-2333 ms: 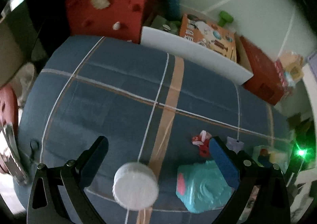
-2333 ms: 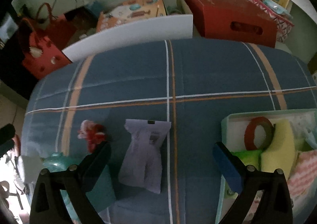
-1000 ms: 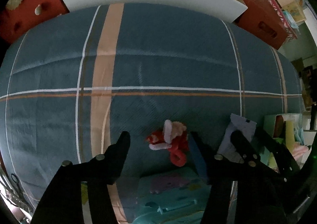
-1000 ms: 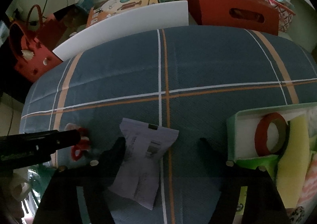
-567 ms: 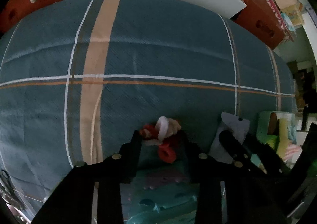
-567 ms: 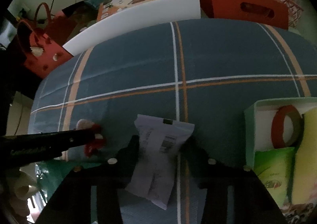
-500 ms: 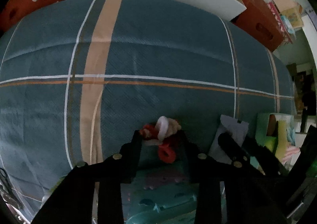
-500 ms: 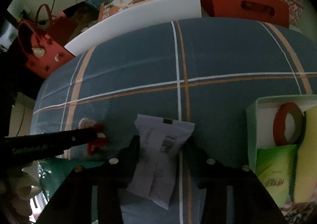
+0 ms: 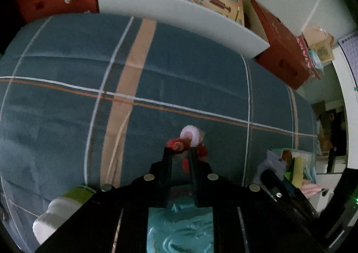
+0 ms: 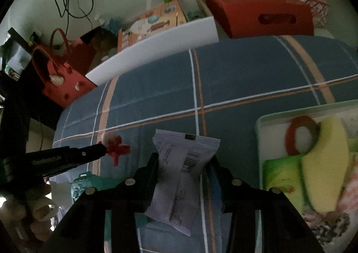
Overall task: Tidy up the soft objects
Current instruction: 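Lift and carry the flower toy and lavender packet over the white tray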
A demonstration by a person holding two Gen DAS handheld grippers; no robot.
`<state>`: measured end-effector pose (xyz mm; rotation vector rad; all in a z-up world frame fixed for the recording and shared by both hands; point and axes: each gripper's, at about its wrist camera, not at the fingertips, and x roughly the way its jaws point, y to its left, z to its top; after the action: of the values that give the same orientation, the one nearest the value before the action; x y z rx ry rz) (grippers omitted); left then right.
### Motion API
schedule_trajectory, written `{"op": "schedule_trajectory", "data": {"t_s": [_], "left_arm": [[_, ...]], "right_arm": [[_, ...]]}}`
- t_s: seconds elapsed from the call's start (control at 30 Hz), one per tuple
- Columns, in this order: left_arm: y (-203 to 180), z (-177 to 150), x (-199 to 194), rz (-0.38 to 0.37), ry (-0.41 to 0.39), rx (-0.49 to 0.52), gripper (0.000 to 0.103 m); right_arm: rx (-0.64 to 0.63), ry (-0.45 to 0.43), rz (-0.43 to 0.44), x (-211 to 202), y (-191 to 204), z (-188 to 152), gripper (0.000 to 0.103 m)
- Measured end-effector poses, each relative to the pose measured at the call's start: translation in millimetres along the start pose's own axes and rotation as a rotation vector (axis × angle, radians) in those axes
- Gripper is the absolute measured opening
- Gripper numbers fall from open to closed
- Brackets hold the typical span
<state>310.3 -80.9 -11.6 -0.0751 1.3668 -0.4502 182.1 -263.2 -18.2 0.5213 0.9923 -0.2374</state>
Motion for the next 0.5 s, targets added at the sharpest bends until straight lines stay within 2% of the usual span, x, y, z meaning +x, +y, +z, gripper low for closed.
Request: {"op": "schedule_trajectory", "data": {"t_s": [0.3,0.5], "left_arm": [[4.6,-10.7,-37.7,-0.014,-0.111,-0.026,0.015],[-18.4,-33.4,-61.4,-0.069,-0.222,-0.04,0.015]], "right_arm": [[-0.02,-0.04,0.0,-23.9,-0.2,-2.2,0.045],[-0.039,-0.077,0.002,-44.7,2.7,-6.2,0.045]]}}
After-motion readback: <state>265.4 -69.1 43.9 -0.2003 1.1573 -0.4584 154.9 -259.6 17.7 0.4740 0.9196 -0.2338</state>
